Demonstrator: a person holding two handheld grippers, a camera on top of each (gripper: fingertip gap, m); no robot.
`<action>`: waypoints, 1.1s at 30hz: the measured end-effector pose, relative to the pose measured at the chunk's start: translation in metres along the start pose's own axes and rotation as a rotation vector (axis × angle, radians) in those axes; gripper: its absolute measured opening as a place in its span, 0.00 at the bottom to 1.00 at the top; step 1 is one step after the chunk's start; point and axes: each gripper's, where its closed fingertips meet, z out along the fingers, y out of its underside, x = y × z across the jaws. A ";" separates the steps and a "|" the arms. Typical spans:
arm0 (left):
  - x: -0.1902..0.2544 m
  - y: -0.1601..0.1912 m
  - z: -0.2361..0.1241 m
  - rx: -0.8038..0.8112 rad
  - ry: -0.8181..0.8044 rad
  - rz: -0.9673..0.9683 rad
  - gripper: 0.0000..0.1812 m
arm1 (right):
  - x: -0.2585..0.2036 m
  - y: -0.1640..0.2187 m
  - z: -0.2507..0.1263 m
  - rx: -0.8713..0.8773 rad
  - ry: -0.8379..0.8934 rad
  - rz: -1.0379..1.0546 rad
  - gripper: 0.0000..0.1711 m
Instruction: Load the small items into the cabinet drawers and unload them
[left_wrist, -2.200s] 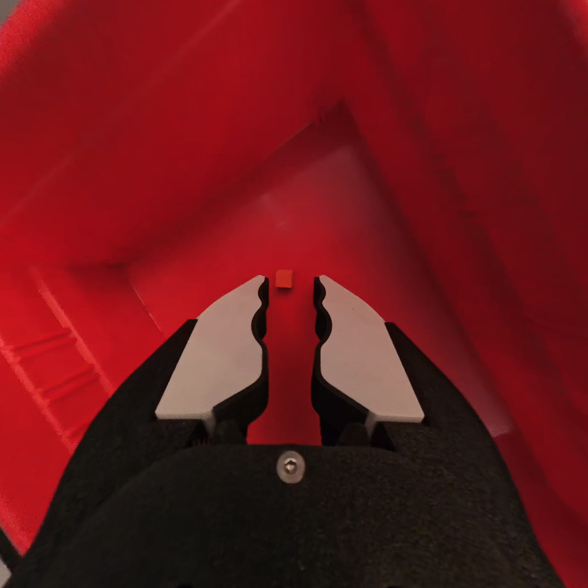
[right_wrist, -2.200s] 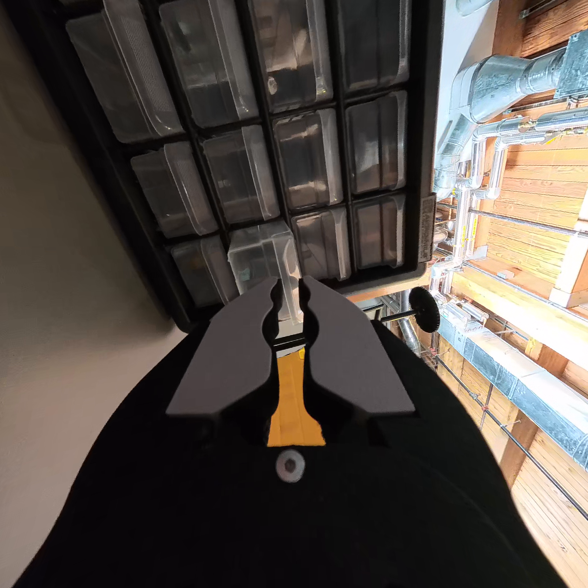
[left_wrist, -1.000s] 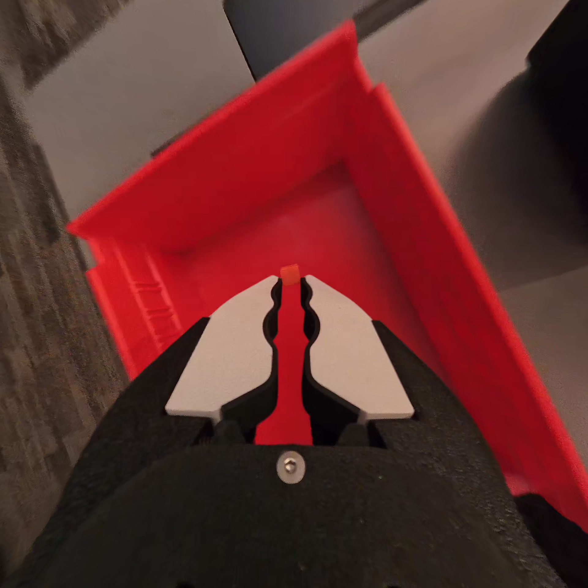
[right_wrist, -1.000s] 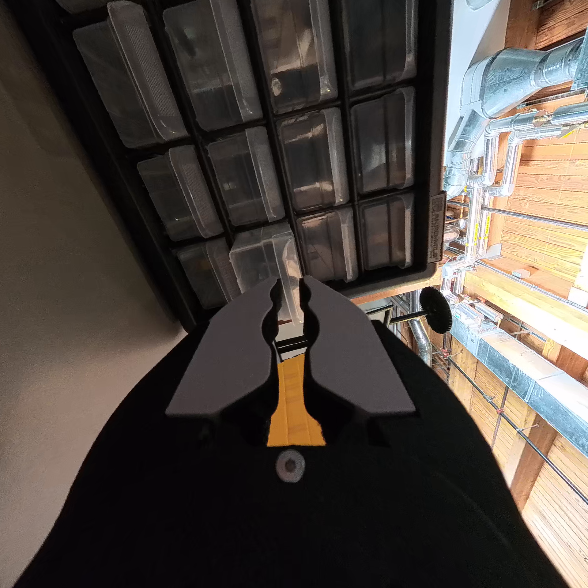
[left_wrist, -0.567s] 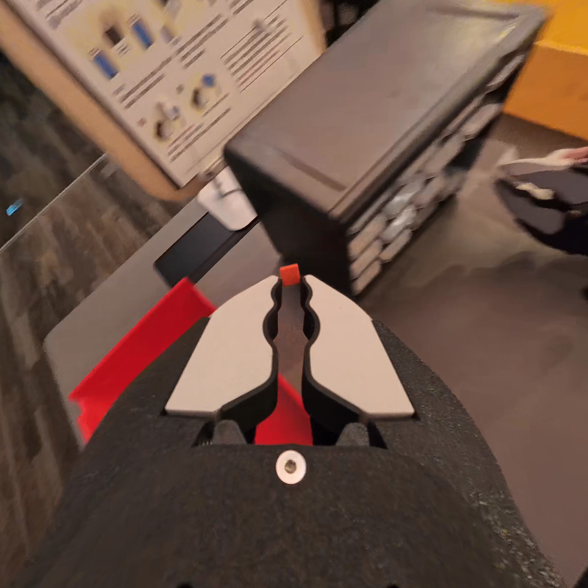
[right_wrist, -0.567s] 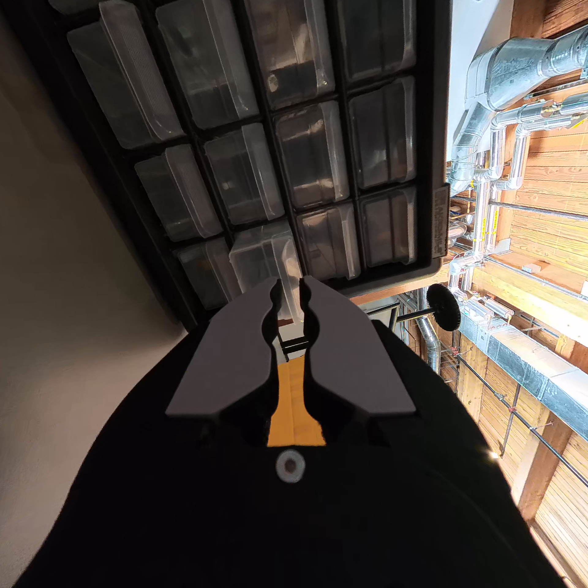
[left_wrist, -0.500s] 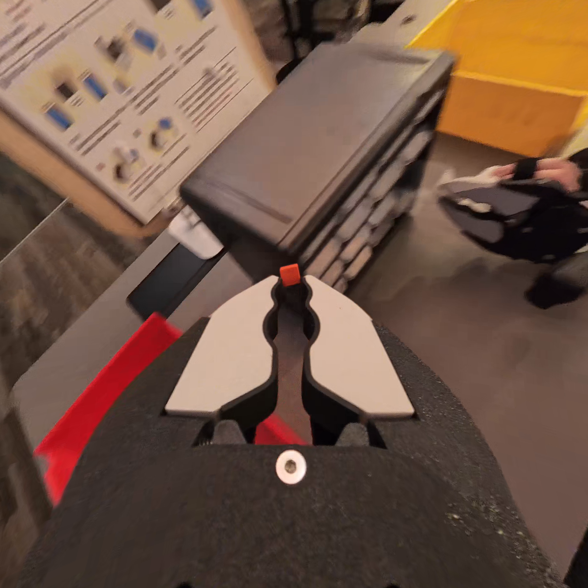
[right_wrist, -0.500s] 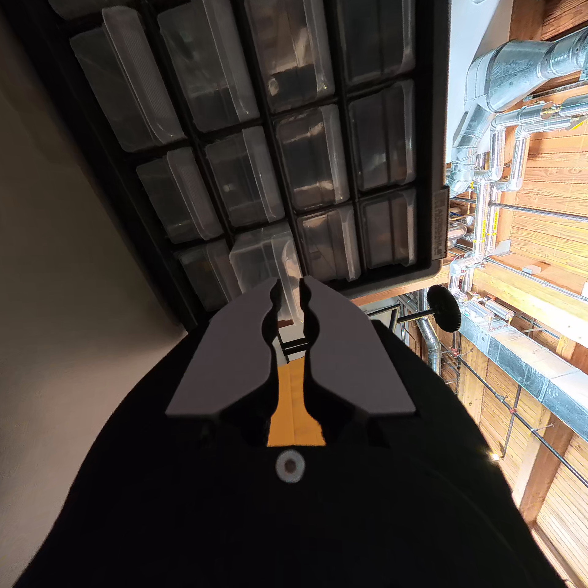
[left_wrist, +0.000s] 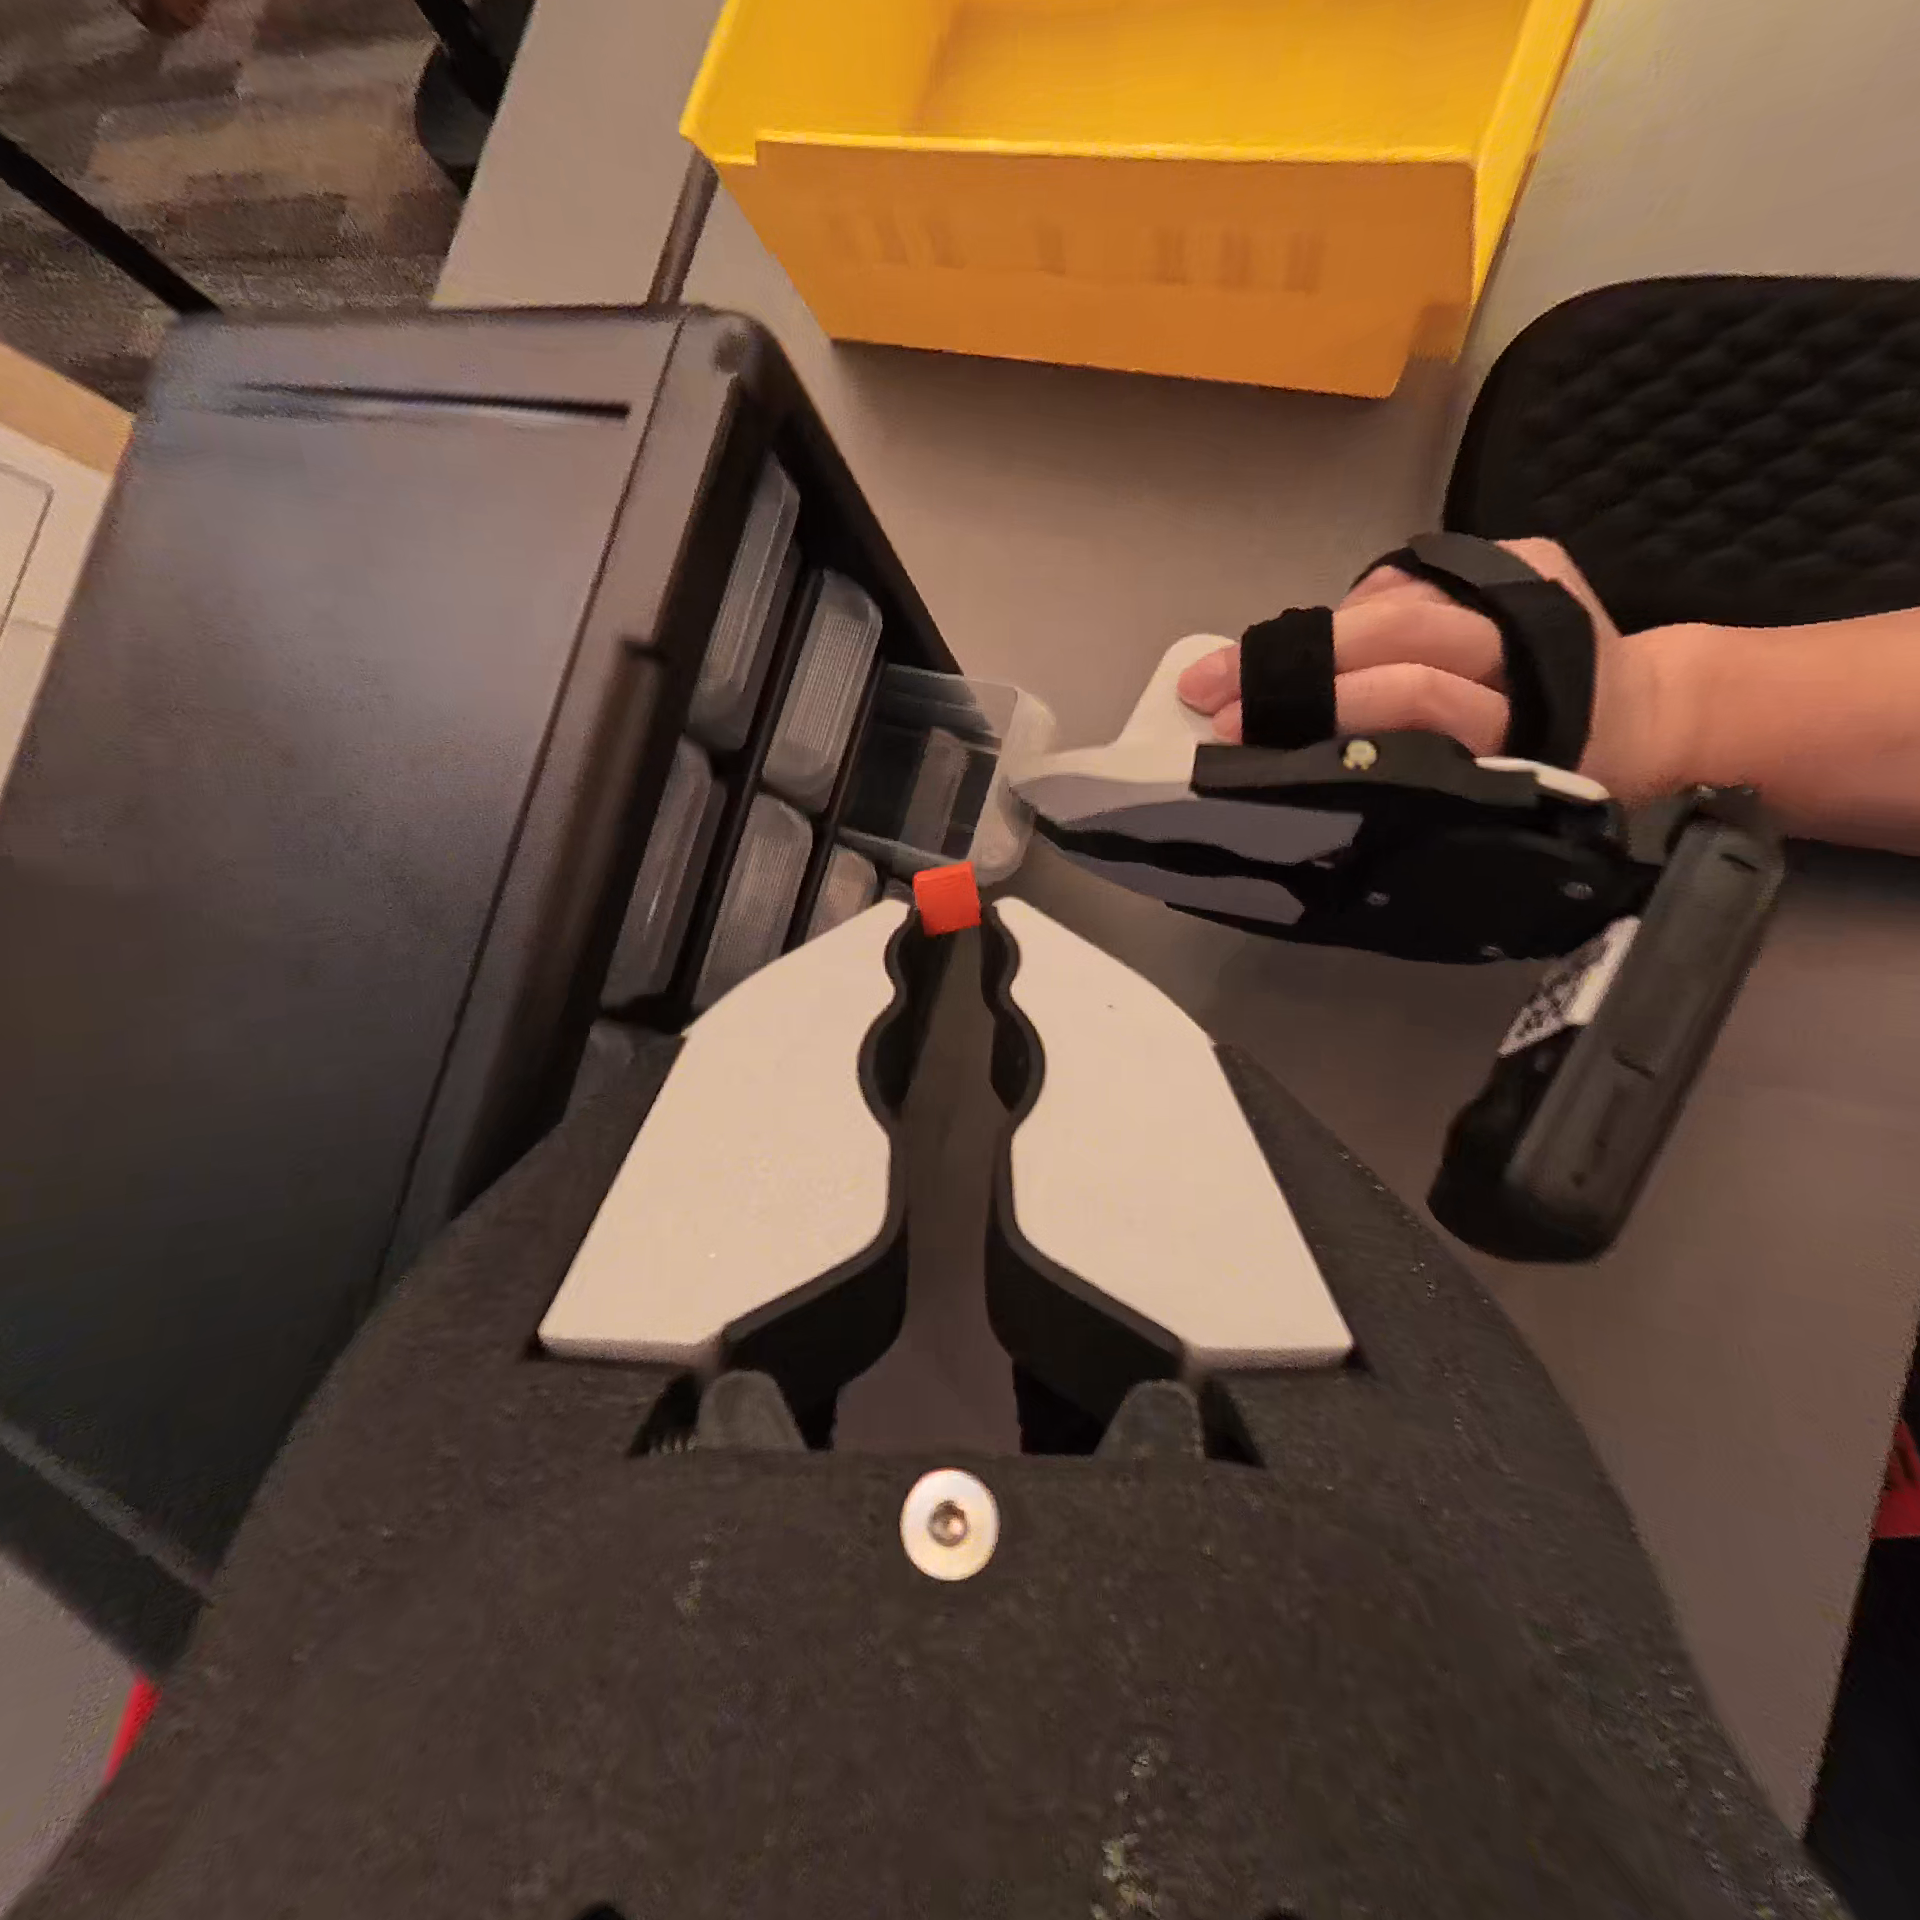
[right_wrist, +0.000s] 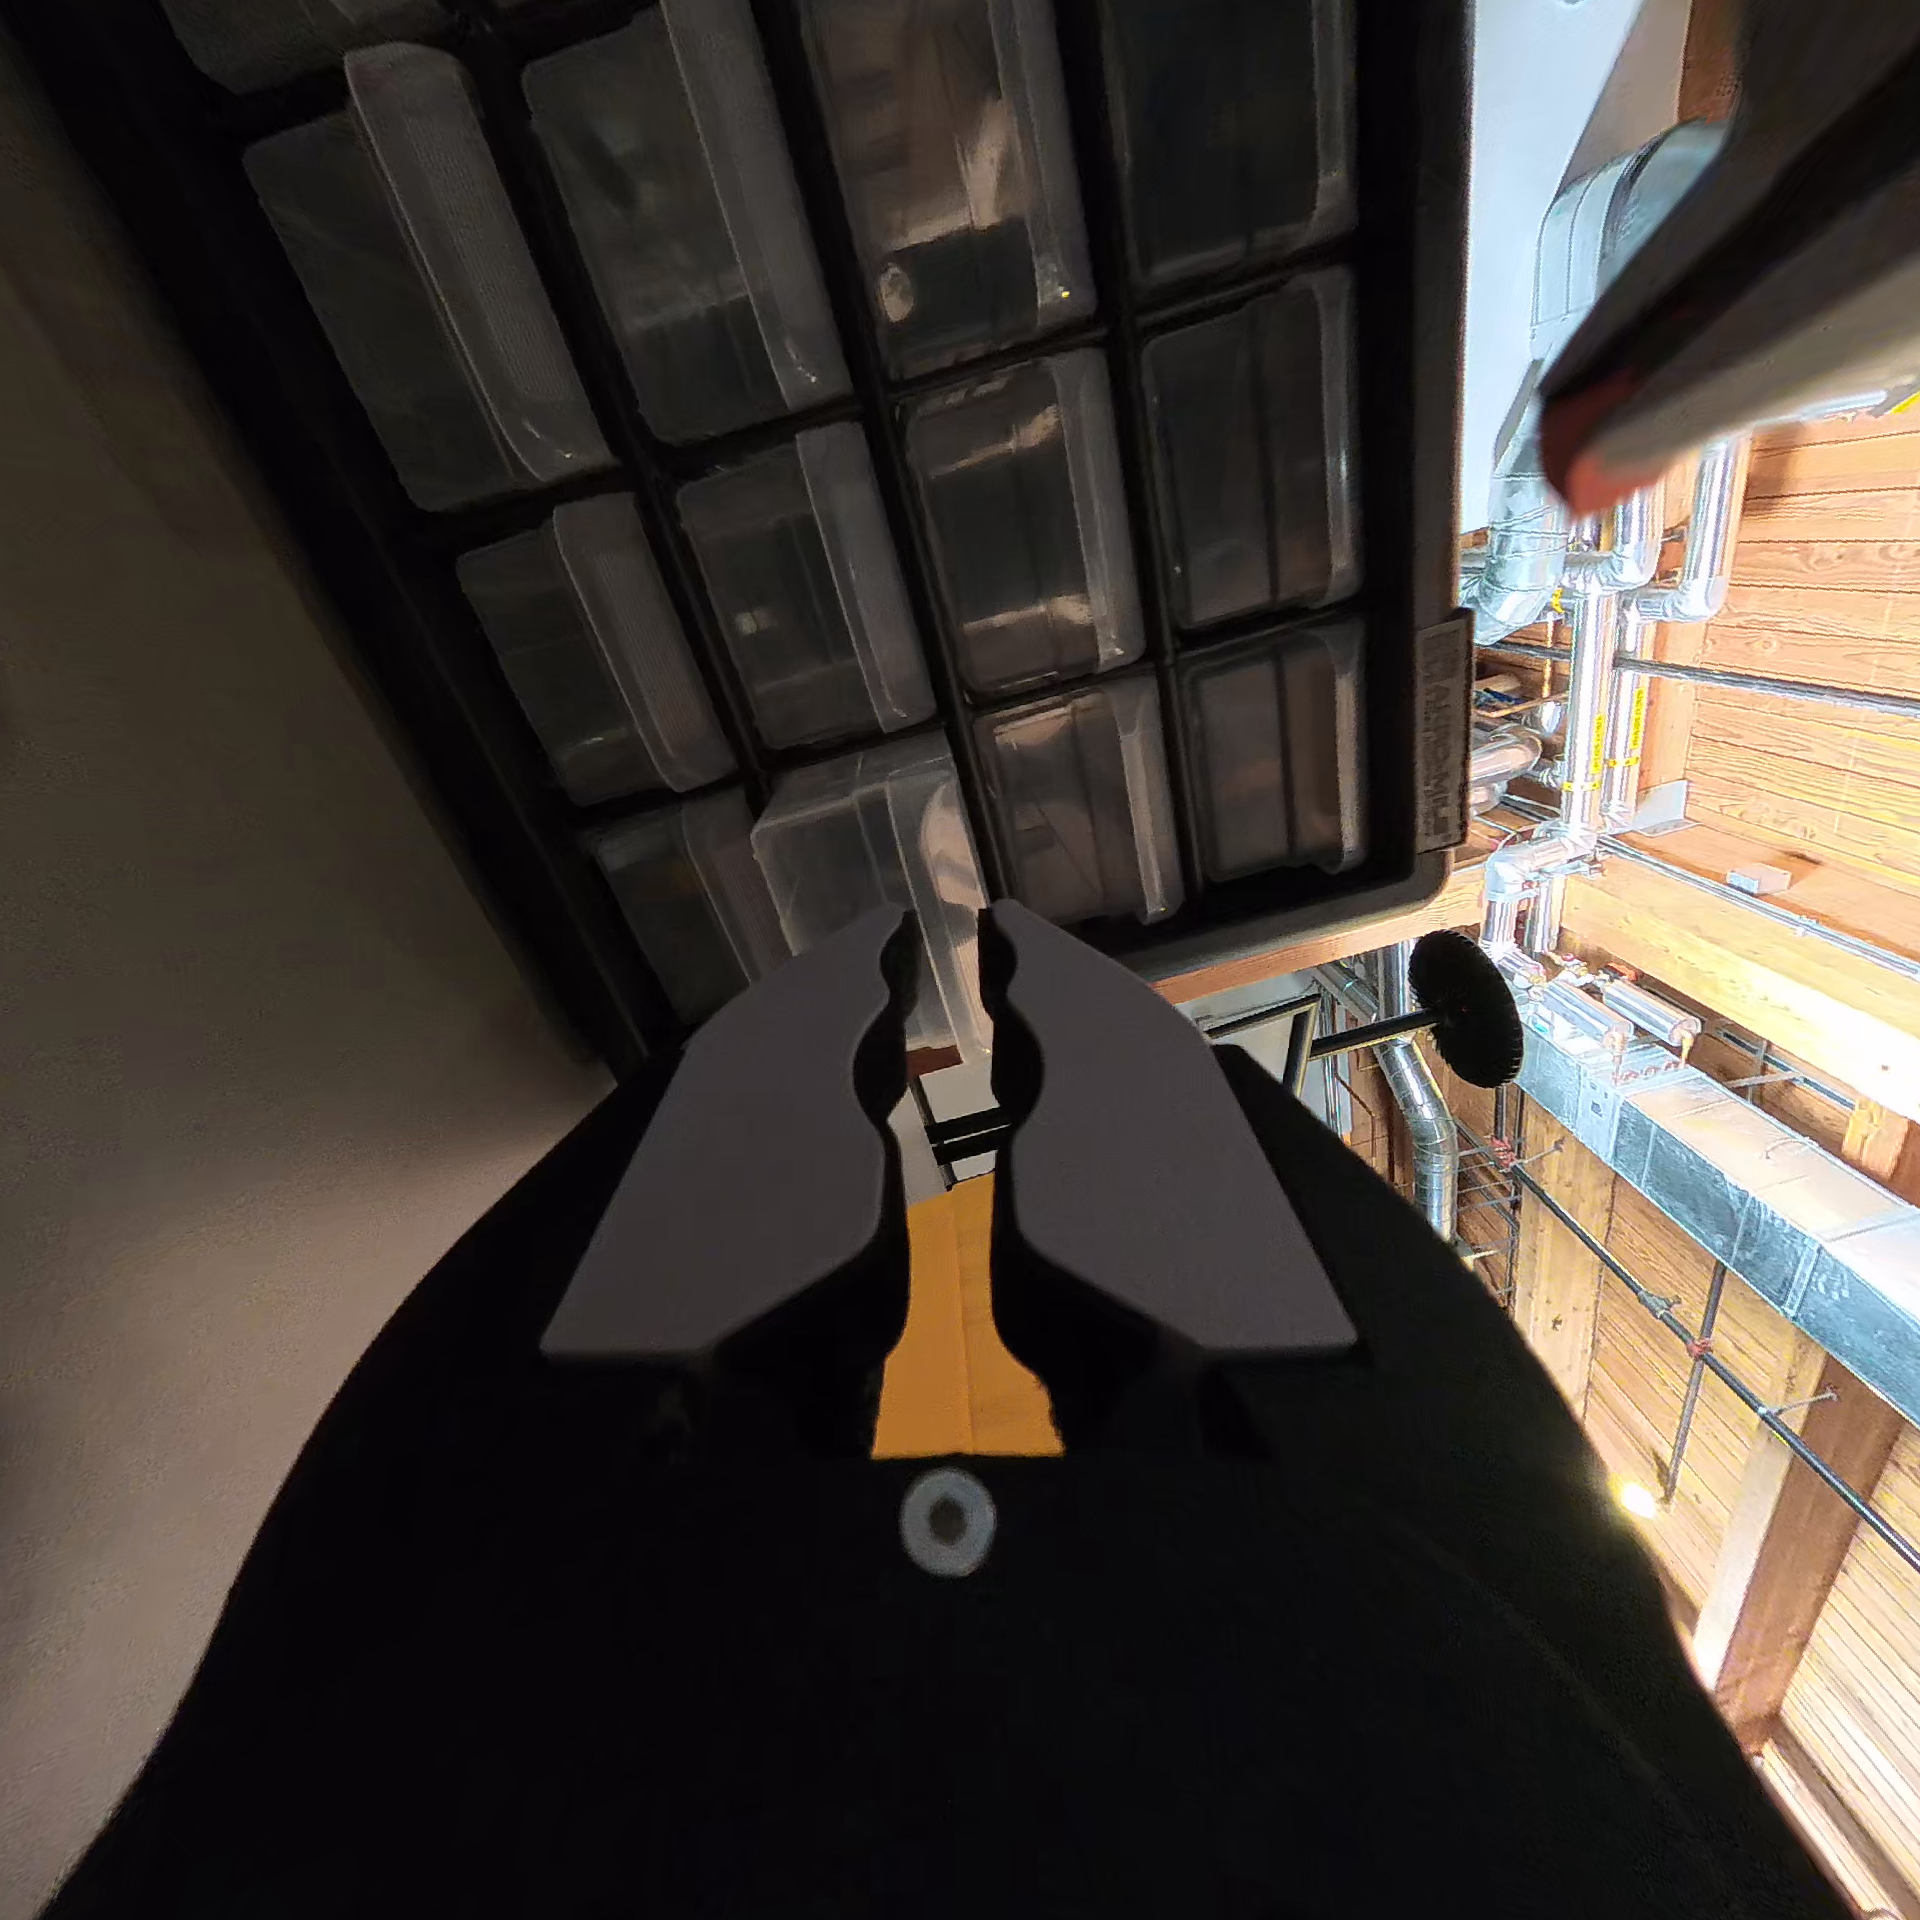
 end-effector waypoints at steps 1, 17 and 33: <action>0.002 -0.003 0.008 -0.023 0.010 0.012 0.06 | 0.000 0.000 -0.001 0.001 0.000 -0.001 0.07; 0.002 0.008 0.098 -0.387 -0.006 0.229 0.06 | 0.001 -0.002 -0.011 0.010 -0.035 0.007 0.07; 0.006 0.034 0.118 -0.554 0.056 0.304 0.06 | -0.001 -0.005 -0.031 0.031 -0.042 -0.027 0.07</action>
